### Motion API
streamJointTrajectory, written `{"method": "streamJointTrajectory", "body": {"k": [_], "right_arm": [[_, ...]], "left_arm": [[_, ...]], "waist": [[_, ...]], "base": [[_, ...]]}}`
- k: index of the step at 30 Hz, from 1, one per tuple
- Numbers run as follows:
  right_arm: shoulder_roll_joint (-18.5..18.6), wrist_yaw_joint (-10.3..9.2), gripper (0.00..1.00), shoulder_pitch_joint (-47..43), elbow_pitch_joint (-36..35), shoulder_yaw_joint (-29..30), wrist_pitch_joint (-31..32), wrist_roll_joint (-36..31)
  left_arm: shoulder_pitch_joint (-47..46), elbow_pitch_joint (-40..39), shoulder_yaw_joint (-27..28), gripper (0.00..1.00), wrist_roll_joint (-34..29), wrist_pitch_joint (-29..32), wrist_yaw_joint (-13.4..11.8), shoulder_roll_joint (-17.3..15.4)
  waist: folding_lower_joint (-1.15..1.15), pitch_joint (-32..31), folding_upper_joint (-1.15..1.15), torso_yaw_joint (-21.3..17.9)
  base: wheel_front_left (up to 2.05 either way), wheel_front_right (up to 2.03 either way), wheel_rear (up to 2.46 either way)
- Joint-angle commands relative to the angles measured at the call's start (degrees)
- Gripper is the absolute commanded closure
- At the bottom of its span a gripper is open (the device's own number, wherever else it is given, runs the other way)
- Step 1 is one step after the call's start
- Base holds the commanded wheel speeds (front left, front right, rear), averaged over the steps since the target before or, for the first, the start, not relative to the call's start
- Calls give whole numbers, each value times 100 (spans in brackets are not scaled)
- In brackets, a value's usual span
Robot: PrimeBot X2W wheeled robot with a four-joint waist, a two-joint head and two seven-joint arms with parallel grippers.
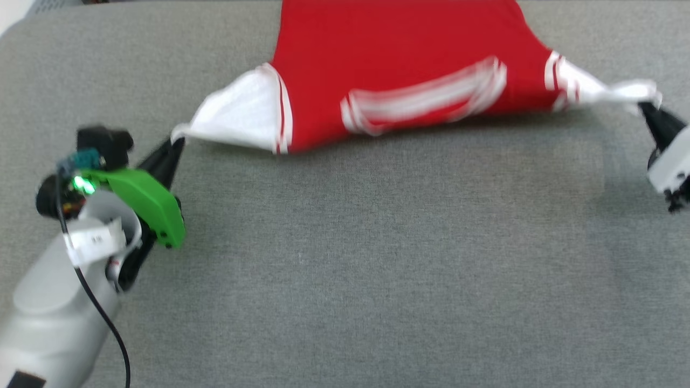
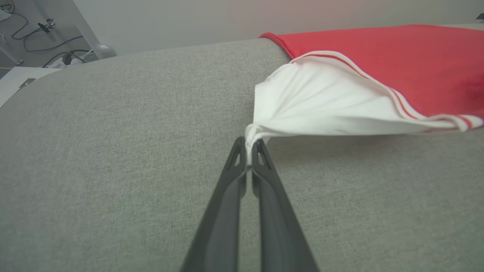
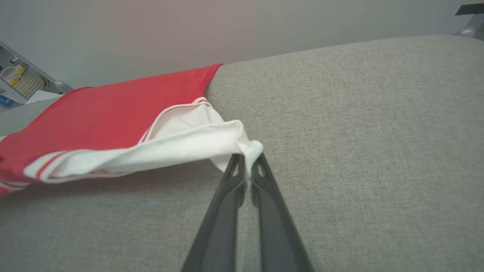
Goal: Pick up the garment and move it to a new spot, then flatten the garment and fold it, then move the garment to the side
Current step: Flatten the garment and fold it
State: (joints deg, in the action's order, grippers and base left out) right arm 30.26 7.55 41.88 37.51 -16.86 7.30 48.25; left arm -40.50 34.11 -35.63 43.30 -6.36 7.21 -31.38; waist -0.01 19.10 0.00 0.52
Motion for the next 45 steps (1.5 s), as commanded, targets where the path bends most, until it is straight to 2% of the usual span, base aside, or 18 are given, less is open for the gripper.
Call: {"method": "streamJointTrajectory", "body": {"k": [1, 5, 11, 17, 29, 33, 39, 40, 41, 42, 45], "right_arm": [[179, -6, 100, -275, -81, -50, 30, 83], [436, -6, 100, -860, -262, -186, 38, 227], [610, -6, 100, -1527, -430, -277, 140, 502], [790, -6, 100, -2196, -684, -348, 300, 727], [1193, -6, 100, -3740, -1365, -266, 1077, 1183], [1281, -6, 100, -4029, -1605, -134, 1201, 1132], [1270, -6, 100, -4144, -1839, 75, 1573, 989], [1257, -6, 64, -4134, -1866, 119, 1660, 970], [1246, -6, 8, -4104, -1927, 181, 1734, 923], [1229, -6, 0, -4076, -1970, 237, 1809, 901], [1229, -6, 0, -3883, -2243, 497, 2053, 745]], "left_arm": [[288, -59, -15, 100, 114, 36, -72, -100], [887, -311, -99, 100, 240, 147, -215, -115], [1581, -632, -181, 100, 390, 247, -408, -169], [2282, -1047, -217, 100, 519, 302, -595, -386], [3740, -2372, -396, 100, 793, 565, -1046, -855], [3993, -2723, -371, 100, 871, 582, -1207, -949], [3889, -3033, -431, 100, 820, 671, -1246, -899], [3876, -3087, -431, 100, 863, 698, -1229, -869], [3876, -3173, -437, 100, 965, 768, -1184, -830], [3867, -3246, -454, 100, 1019, 847, -1159, -825], [3764, -3536, -515, 100, 963, 1090, -1202, -930]], "waist": [[1, -455, 0, 14], [1, -700, 0, 27], [1, -1083, 0, 28], [1, -1471, 0, 22], [1, -1976, 0, 33], [1, -1987, 0, 25], [1, -1887, 0, 64], [1, -1853, 0, 68], [1, -1796, 0, 74], [1, -1747, 0, 84], [1, -1496, 0, 133]], "base": [[0, 0, 0], [0, 0, 0], [0, 0, 0], [0, 0, 0], [0, 0, 0], [0, 0, 0], [0, 0, 0], [0, 0, 0], [0, 0, 0], [0, 0, 0], [0, 0, 0]]}}
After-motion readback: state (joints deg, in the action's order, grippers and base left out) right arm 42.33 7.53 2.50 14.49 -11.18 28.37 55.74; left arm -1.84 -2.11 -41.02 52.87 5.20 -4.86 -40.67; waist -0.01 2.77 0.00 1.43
